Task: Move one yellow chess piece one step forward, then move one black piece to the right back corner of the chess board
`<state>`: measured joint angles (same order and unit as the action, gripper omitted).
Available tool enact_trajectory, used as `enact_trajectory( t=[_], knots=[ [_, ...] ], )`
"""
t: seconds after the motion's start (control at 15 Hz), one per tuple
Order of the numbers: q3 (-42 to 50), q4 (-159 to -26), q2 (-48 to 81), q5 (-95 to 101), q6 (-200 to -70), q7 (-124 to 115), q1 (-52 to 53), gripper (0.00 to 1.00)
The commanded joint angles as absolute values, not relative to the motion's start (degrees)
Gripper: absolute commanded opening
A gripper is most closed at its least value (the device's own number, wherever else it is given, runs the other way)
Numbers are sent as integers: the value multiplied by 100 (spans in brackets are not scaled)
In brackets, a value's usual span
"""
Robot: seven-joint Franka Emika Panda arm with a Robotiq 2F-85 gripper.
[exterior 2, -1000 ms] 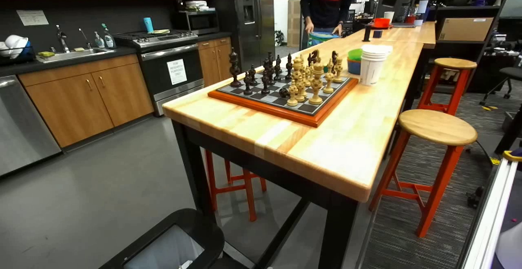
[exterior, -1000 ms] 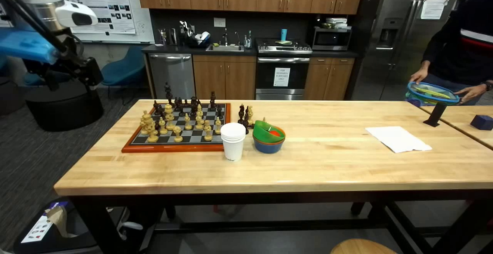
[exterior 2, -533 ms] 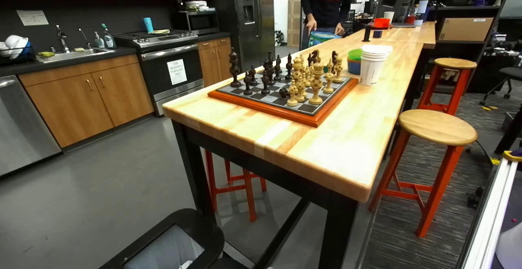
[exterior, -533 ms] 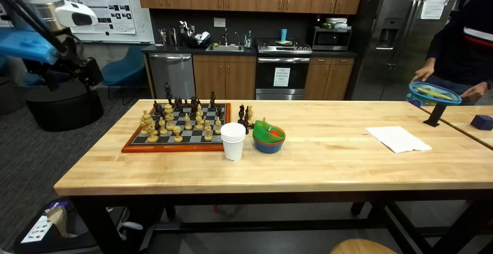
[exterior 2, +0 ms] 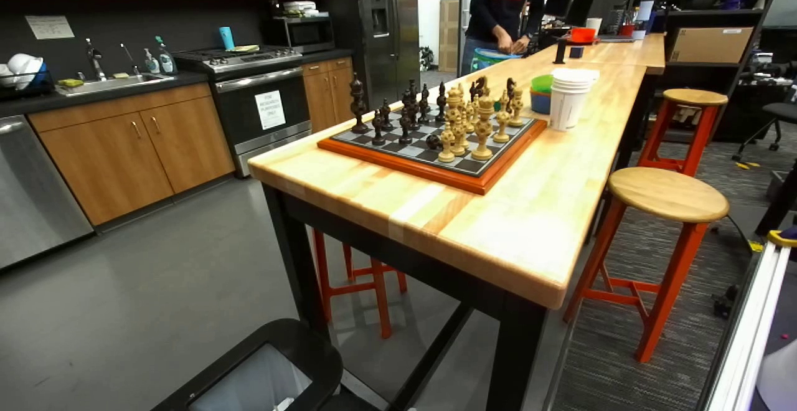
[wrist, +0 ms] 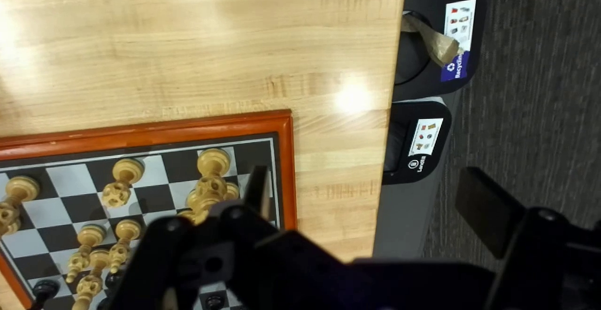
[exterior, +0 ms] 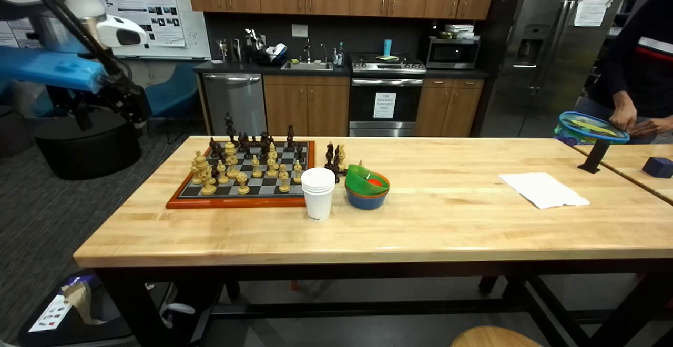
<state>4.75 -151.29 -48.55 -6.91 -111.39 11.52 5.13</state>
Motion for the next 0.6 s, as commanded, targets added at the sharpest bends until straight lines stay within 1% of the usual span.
enact_trajectory(
  t=[0.0, 0.47, 0.53],
  knots=[
    [468, -14614, -4080, -527, -11186, 1421, 529, 100],
    [475, -13458, -3009, -128, -11121, 1614, 438, 100],
    [433, -13907, -3411, -247, -11266, 1481, 444, 100]
  ],
)
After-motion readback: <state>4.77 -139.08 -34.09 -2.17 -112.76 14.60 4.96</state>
